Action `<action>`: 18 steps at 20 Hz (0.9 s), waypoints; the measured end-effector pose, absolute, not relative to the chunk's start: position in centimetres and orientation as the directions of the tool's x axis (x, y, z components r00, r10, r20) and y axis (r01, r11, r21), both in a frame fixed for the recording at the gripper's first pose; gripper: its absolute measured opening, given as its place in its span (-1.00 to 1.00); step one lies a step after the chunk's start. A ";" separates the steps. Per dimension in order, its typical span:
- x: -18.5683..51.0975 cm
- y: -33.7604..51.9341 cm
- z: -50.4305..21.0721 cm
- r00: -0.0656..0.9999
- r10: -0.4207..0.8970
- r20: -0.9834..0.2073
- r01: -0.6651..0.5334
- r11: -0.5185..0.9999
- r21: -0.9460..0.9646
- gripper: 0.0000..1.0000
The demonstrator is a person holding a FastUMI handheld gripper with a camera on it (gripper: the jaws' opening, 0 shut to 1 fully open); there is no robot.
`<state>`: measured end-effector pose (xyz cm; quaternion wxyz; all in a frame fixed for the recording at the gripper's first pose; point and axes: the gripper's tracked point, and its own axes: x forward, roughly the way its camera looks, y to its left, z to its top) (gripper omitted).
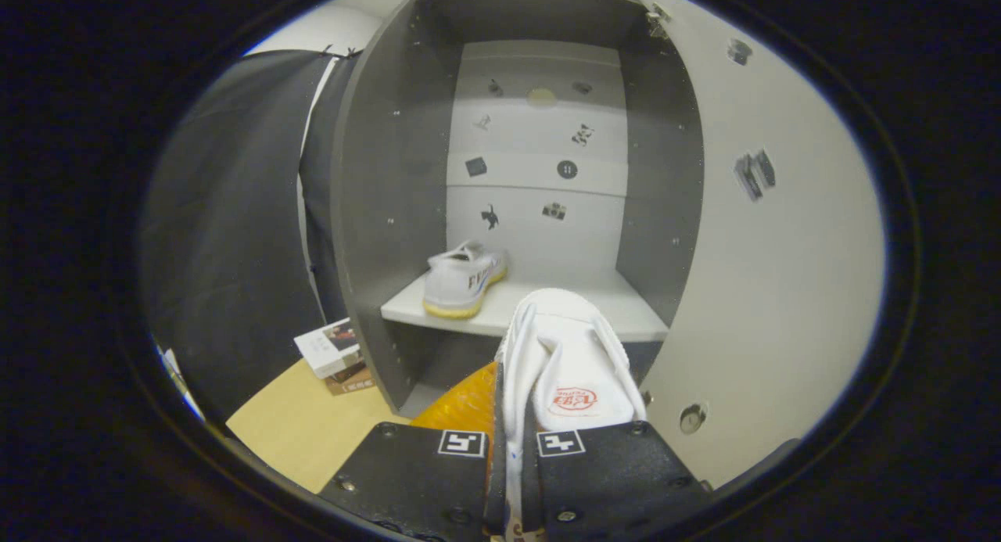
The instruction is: Open the shoe cabinet door, grab the shoes and put them into the shoe cabinet, then close the shoe cabinet door.
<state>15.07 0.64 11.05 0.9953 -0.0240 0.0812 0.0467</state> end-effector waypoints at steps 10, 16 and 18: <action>28.3 -0.2 19.1 0.993 0.006 -0.115 -0.011 0.999 -0.043 -0.78; 34.9 -0.5 18.2 0.983 0.012 -0.185 -0.019 0.999 -0.036 -0.78; 36.5 -0.5 16.7 0.974 0.016 -0.226 -0.025 0.999 -0.033 -0.78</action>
